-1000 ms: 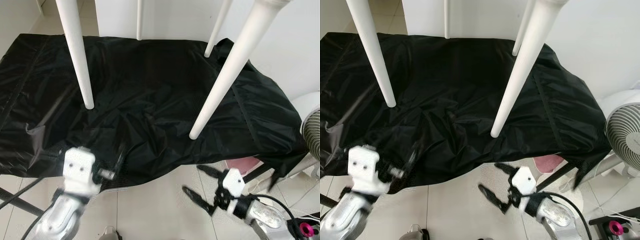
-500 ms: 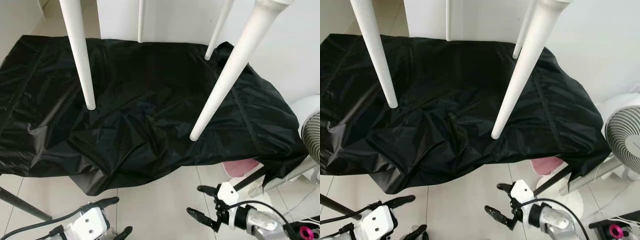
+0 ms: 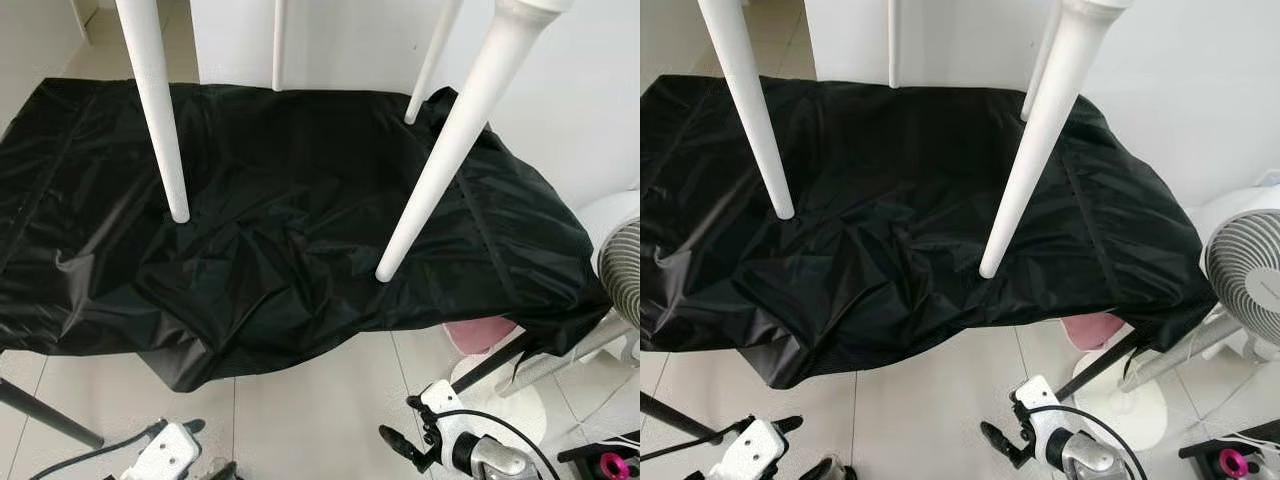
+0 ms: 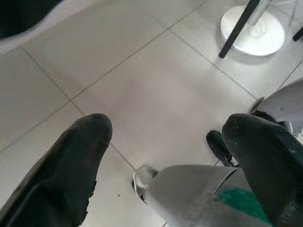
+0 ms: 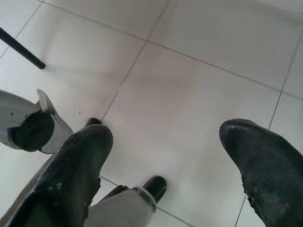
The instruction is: Building children table
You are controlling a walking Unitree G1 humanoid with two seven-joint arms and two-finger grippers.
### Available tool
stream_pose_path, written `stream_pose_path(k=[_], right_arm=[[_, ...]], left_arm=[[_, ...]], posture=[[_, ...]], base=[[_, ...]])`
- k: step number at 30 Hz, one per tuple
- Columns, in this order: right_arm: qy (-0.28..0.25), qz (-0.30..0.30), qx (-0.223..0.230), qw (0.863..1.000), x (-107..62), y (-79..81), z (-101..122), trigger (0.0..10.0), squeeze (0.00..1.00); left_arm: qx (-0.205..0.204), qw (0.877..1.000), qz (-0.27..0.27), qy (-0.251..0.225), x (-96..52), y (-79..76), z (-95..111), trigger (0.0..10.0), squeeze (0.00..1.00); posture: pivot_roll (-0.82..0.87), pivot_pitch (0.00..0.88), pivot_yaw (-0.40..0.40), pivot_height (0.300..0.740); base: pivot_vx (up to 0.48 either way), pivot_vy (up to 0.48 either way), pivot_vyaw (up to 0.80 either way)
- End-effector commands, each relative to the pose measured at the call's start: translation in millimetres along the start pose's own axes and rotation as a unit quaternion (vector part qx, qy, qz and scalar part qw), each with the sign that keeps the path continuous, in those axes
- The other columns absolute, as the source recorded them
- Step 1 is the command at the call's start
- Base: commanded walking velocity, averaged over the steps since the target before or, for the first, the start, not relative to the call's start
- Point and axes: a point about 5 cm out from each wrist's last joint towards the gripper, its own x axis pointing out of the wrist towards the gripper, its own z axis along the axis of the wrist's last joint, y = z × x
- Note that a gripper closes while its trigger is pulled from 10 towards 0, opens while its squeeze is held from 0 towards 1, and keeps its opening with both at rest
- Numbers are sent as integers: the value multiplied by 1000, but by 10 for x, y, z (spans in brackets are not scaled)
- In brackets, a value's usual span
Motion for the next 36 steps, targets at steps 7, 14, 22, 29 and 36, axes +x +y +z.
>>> stream_pose_path(k=[7, 14, 22, 29, 36], right_arm=[[89, -119, 76, 986, -57, -33, -375, 10000, 0], [170, -197, 154, 953, -172, 21, -696, 10000, 0], [211, -222, 205, 930, -287, 124, -911, 10000, 0], [225, -232, 181, 929, -218, 169, -888, 10000, 0], [225, -228, 160, 934, -126, 221, -832, 10000, 0]], left_arm=[[-102, 985, 85, 106, 165, -46, -447, 10000, 0], [-168, 954, 148, 200, 270, -175, -713, 10000, 0], [-261, 902, 242, 244, 164, -149, -905, 10000, 0], [-286, 882, 278, 252, 195, -25, -878, 10000, 0], [-242, 903, 241, 262, 340, -18, -783, 10000, 0]], posture=[[128, 87, -71, 740], [122, 79, -83, 740], [122, 77, -93, 740], [98, 75, -60, 740], [61, 77, -20, 740]], base=[[0, 0, 0], [0, 0, 0], [0, 0, 0], [0, 0, 0], [0, 0, 0]])
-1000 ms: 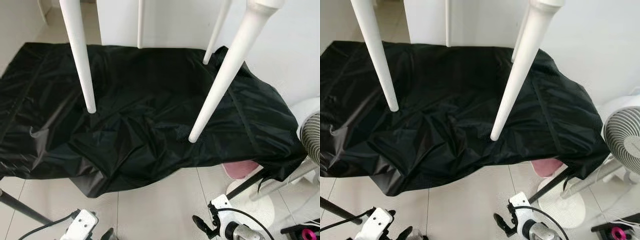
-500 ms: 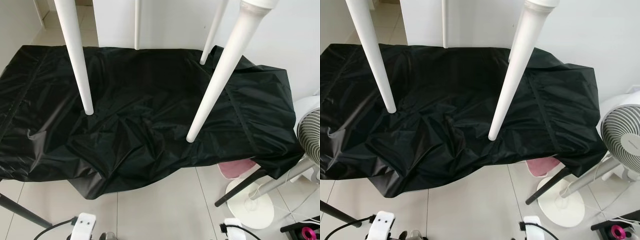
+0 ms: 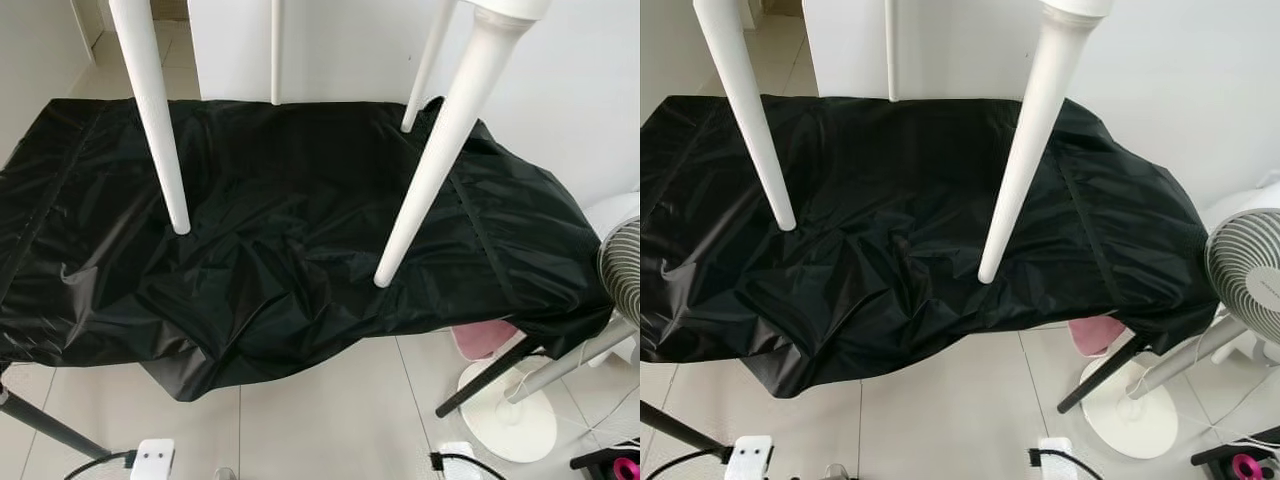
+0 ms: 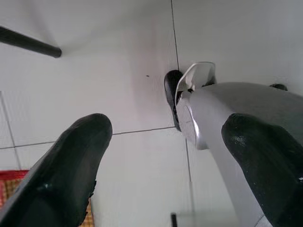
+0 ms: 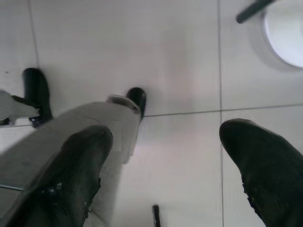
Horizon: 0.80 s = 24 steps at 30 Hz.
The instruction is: Building children table
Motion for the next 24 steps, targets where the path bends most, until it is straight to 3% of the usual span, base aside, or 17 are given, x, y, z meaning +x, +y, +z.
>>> stream_pose_path(k=[1, 24], right_arm=[[11, -8, -4, 1000, -11, -20, -56, 10000, 0], [27, -17, -5, 999, -3, 78, -100, 10000, 0]], left_arm=[[10, 999, 30, 23, -2, -2, -82, 10000, 0], [3, 1000, 9, 29, 38, -197, -106, 10000, 0]], posture=[[61, 77, -20, 740], [74, 99, -43, 740]], base=[[0, 0, 0], [0, 0, 0]])
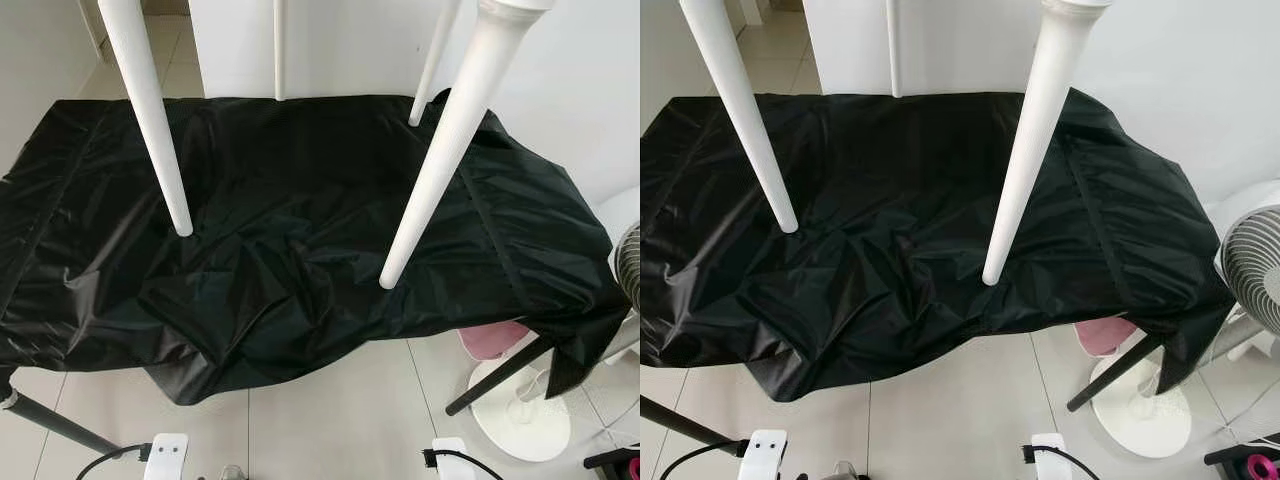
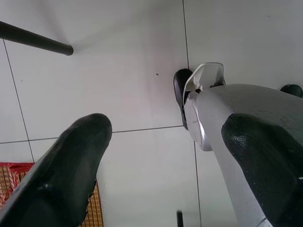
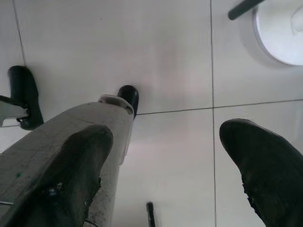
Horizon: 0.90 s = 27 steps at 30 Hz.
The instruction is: Building children table
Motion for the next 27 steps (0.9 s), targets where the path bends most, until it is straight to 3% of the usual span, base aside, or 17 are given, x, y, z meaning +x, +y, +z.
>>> stream_pose_path(k=[1, 27], right_arm=[[22, 2, -1, 1000, -16, 25, -104, 10000, 0], [43, 5, -22, 999, -47, 16, -231, 10000, 0]], left_arm=[[2, 1000, -13, 27, -12, -82, -131, 10000, 0], [3, 999, -9, 45, -32, -107, -241, 10000, 0]], posture=[[74, 99, -43, 740], [82, 64, -52, 740]], base=[[0, 0, 0], [0, 0, 0]])
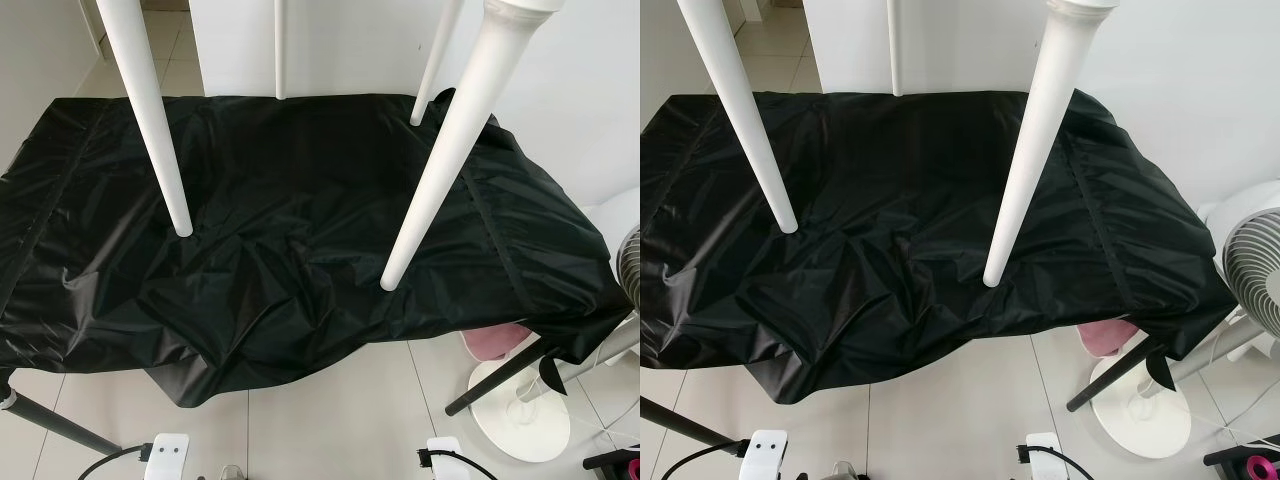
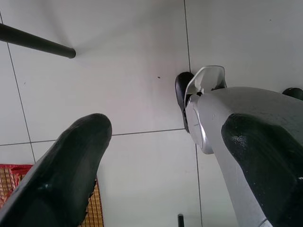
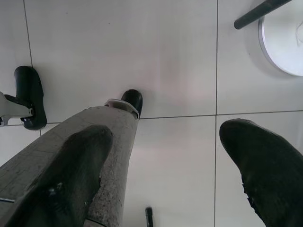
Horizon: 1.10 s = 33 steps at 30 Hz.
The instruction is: Building children table
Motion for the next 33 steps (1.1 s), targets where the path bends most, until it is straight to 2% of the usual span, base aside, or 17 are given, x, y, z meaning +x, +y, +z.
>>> stream_pose_path(k=[1, 9, 18, 24, 26, 33], right_arm=[[35, 1, -3, 999, -35, -3, -181, 10000, 0], [37, 0, -2, 999, -39, 3, -200, 10000, 0], [31, 4, -5, 1000, -33, 31, -174, 10000, 0], [6, -10, 28, 1000, -6, 3, -42, 10000, 0], [-13, -26, 45, 999, 11, -78, 71, 10000, 0], [-20, -36, 47, 998, 14, -169, 127, 10000, 0]], left_arm=[[3, 999, -15, 36, -23, -98, -188, 10000, 0], [1, 999, -16, 33, -27, -95, -194, 10000, 0], [-1, 1000, 0, 13, -16, 54, -52, 10000, 0], [16, 1000, -3, 19, -13, 8, -78, 10000, 0], [17, 1000, -2, 25, -19, 7, -108, 10000, 0], [1, 1000, -4, 21, -17, 11, -92, 10000, 0]], posture=[[81, 64, -51, 740], [75, 60, -44, 740], [89, 48, -40, 740], [73, 44, -25, 740], [61, 47, -14, 740], [62, 53, -31, 740]], base=[[0, 0, 0], [0, 0, 0], [0, 0, 0], [0, 0, 0], [0, 0, 0], [0, 0, 0]])
